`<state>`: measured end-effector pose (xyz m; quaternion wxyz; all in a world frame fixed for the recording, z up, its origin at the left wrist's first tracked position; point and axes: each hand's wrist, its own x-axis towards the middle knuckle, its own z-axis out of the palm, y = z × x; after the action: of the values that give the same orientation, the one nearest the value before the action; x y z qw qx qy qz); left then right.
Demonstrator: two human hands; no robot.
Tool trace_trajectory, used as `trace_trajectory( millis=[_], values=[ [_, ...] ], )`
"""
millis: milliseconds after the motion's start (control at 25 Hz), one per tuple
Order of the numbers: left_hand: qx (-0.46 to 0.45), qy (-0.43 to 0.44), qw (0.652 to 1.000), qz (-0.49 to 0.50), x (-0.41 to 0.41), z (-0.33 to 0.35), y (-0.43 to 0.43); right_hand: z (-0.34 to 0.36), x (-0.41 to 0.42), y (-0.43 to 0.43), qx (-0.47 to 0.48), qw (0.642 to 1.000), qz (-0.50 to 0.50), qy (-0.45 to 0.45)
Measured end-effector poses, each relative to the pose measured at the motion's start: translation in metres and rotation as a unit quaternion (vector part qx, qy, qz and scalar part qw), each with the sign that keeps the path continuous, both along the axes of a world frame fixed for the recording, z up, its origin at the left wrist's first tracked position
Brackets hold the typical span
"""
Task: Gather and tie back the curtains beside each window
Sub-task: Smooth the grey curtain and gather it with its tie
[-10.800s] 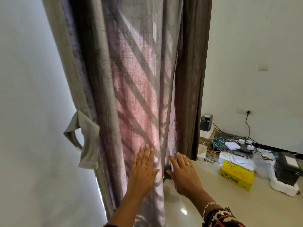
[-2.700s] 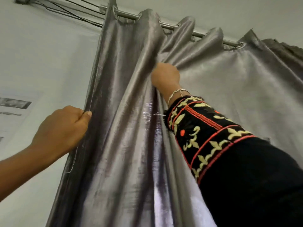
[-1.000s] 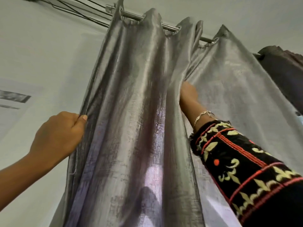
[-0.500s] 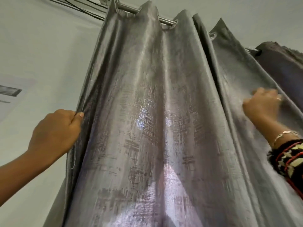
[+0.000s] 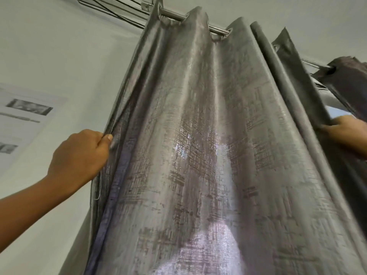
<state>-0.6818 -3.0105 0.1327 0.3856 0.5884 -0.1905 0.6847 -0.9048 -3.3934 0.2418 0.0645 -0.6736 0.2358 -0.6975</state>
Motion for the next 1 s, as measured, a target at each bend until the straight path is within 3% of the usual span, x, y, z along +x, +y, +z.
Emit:
trace_trajectory(
  millis=[160, 320, 480, 680, 1000],
  values=[
    [0.008, 0.007, 1.0, 0.007, 0.002, 0.0, 0.014, 0.015, 0.035, 0.066, -0.086, 0.996, 0.026, 0.021],
    [0.018, 0.012, 0.999, 0.028, 0.004, 0.0, 0.036, 0.029, 0.062, 0.14, -0.084, 0.992, 0.09, -0.022],
    [0.025, 0.008, 0.999, 0.048, 0.006, 0.002, 0.063, 0.032, 0.092, 0.21, -0.134, 0.988, 0.083, -0.01],
    [0.035, 0.003, 0.998, 0.058, 0.013, 0.004, 0.078, 0.03, 0.113, 0.255, -0.142, 0.984, 0.106, -0.004],
    [0.055, 0.004, 0.996, 0.063, 0.016, 0.006, 0.091, 0.035, 0.14, 0.324, -0.236, 0.96, 0.149, 0.016]
  ],
)
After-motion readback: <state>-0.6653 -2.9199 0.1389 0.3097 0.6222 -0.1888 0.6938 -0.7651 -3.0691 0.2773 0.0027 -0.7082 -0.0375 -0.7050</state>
